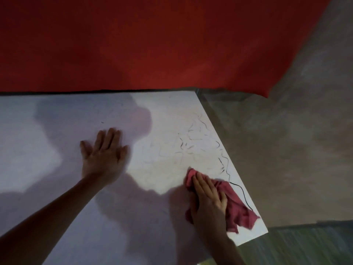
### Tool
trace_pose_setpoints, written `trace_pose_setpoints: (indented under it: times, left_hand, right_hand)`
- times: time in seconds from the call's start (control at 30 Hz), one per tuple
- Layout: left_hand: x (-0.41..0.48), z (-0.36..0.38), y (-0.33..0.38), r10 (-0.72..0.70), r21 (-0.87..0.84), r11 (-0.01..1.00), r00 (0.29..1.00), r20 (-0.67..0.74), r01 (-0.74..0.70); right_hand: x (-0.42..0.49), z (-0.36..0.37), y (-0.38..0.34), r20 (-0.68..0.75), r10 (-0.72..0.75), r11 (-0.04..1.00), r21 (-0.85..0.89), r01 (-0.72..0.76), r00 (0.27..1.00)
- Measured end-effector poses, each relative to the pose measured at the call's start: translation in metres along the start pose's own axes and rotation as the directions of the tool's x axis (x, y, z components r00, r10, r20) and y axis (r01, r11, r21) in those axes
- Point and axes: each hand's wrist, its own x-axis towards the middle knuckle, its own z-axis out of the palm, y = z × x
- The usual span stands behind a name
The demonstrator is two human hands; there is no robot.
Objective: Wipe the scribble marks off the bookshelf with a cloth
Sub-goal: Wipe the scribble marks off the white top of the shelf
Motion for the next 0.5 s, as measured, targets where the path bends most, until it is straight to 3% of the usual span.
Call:
trace_pose_setpoints:
  times: [0.07, 0.23, 0.3, 0.43, 0.5]
  left_hand:
    - [0.001, -0.001, 0.000, -0.009, -0.001, 1.000, 1.000, 0.005, 0.009]
    - [0.000, -0.004, 0.002, -0.020, -0.001, 1.000, 0.999, 0.048, 0.020]
    - [0.000, -0.004, 0.002, -0.029, 0.009, 1.000, 0.998, 0.058, 0.028]
    - [0.001, -0.001, 0.001, -0.029, 0.008, 1.000, 0.998, 0.059, 0.029]
    - [0.000, -0.002, 0.002, -0.034, 0.004, 0.999, 0.998, 0.060, 0.034]
  right_hand:
    - [0.049, 0.008, 0.000, 0.046, -0.007, 1.000, -0.004, 0.008, 0.999]
    - [0.172, 0.032, 0.005, 0.315, 0.095, 0.995, -0.062, -0.079, 0.944]
    - [0.173, 0.037, 0.005, 0.293, 0.105, 0.994, -0.033, -0.100, 0.950]
    - [0.076, 0.015, 0.011, 0.085, -0.016, 1.000, 0.001, 0.016, 0.996]
    - [0.024, 0.001, 0.018, 0.094, -0.032, 0.999, 0.029, 0.029, 0.995]
